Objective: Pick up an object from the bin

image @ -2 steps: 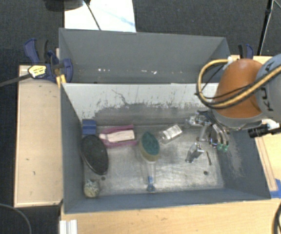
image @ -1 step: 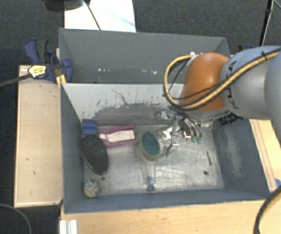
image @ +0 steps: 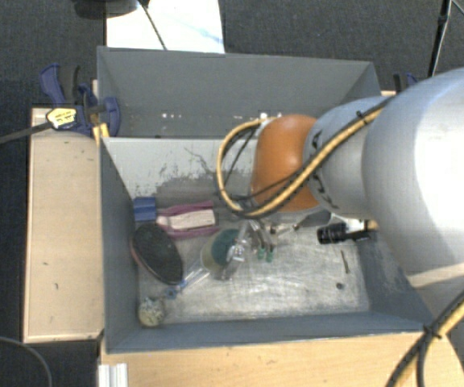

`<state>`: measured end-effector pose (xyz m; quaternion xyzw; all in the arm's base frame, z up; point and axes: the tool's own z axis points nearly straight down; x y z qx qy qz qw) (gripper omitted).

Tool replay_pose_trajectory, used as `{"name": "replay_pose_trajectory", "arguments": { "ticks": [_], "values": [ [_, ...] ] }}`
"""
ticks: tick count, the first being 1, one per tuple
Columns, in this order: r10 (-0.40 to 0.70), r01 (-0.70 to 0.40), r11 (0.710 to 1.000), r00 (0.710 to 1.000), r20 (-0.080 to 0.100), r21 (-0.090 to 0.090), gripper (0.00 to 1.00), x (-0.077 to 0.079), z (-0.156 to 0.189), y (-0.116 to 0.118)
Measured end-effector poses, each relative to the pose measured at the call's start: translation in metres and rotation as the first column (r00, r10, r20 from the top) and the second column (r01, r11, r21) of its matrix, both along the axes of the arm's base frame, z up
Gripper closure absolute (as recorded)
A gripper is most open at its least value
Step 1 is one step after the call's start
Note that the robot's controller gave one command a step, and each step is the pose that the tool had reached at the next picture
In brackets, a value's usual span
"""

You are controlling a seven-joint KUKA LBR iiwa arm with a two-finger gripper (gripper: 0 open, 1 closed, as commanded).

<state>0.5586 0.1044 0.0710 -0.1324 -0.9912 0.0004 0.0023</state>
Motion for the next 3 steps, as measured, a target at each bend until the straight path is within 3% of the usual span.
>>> {"name": "replay_pose_trajectory", "arguments": {
  "ticks": [1,2,3],
  "values": [
    [0.007,-0.007,1.000,1.000,-0.014,-0.001,1.00,-0.003,-0.001,0.000],
    [-0.008,0.008,1.000,1.000,0.013,0.001,1.00,-0.014,0.098,-0.022],
    [-0.004,0.004,1.000,1.000,0.006,0.000,0.00,-0.015,0.093,-0.022]
  ]
}}
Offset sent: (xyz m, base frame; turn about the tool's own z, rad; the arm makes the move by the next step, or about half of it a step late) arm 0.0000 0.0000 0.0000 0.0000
